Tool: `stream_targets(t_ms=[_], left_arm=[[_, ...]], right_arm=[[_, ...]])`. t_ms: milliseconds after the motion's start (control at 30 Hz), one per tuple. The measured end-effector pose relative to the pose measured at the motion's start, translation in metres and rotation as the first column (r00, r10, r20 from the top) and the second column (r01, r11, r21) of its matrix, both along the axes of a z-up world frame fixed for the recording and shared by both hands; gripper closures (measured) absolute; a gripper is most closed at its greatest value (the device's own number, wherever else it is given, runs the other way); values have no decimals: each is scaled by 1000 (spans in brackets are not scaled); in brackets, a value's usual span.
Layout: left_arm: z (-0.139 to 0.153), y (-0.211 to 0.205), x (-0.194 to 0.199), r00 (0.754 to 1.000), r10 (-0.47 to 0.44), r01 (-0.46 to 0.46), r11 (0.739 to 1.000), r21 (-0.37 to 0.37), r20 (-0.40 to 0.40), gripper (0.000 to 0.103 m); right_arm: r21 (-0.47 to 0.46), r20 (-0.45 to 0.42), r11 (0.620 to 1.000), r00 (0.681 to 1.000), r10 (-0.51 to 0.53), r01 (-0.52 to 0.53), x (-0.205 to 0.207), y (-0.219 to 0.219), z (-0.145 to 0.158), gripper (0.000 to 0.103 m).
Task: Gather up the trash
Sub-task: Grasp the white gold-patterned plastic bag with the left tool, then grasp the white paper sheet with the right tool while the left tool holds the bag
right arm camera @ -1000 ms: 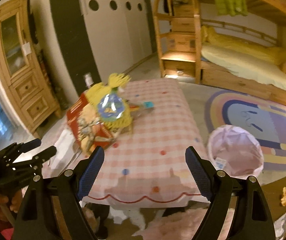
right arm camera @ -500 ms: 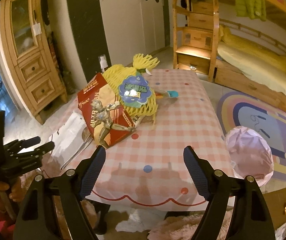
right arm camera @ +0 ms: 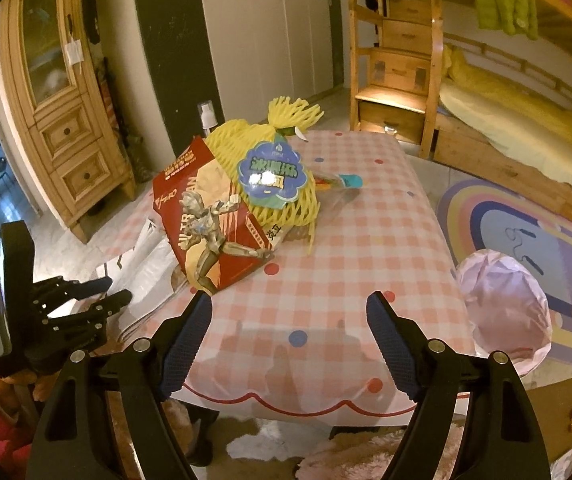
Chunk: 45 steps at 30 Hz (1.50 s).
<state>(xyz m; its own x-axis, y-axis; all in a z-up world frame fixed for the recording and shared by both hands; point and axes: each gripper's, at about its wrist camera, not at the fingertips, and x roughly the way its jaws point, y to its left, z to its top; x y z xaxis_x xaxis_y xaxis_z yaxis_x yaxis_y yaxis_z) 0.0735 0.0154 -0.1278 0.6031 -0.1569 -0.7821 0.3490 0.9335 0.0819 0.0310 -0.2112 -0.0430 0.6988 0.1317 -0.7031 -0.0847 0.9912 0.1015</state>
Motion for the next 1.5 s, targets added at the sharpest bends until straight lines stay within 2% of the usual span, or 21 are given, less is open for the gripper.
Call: stream_targets(t_ms=[67, 167, 267, 300, 367, 433, 633, 800, 1100, 1500], left_arm=[[1, -5, -4, 1000, -8, 8, 999, 35, 3, 102], [18, 5, -13, 1000, 23, -24, 998, -51, -10, 103], [56, 19, -28, 996, 71, -63, 990, -125, 63, 103], [65, 22, -30, 993, 84, -72, 988, -138, 84, 103], [83, 28, -34, 985, 117, -98, 984, -150, 126, 103], [89, 31, -32, 982, 135, -115, 983, -145, 135, 103], [74, 35, -22, 984, 157, -143, 978, -154, 86, 103], [64, 44, -15, 983, 172, -160, 973, -167, 58, 103], [52, 53, -9, 984, 176, -167, 965, -204, 29, 103], [48, 52, -10, 985, 170, -163, 963, -214, 12, 103]], right_arm=[[2, 2, 1000, 1000, 2, -2, -1, 0, 0, 24], [-3, 25, 1000, 1000, 12, -12, -5, 1, 5, 24], [-24, 53, 999, 998, 32, -30, -6, 7, 10, 21], [-34, 63, 999, 997, 40, -38, -5, 12, 11, 17], [-42, 63, 998, 997, 51, -48, -1, 18, 10, 16], [-60, 61, 996, 996, 72, -68, 5, 30, 7, 16], [-144, 44, 983, 991, 123, -116, 27, 71, -13, 17], [-206, 40, 973, 992, 116, -106, 47, 93, -31, 16], [-294, 43, 956, 999, 26, -12, 73, 109, -56, 15], [-358, 45, 934, 998, 34, -16, 71, 126, -67, 14]])
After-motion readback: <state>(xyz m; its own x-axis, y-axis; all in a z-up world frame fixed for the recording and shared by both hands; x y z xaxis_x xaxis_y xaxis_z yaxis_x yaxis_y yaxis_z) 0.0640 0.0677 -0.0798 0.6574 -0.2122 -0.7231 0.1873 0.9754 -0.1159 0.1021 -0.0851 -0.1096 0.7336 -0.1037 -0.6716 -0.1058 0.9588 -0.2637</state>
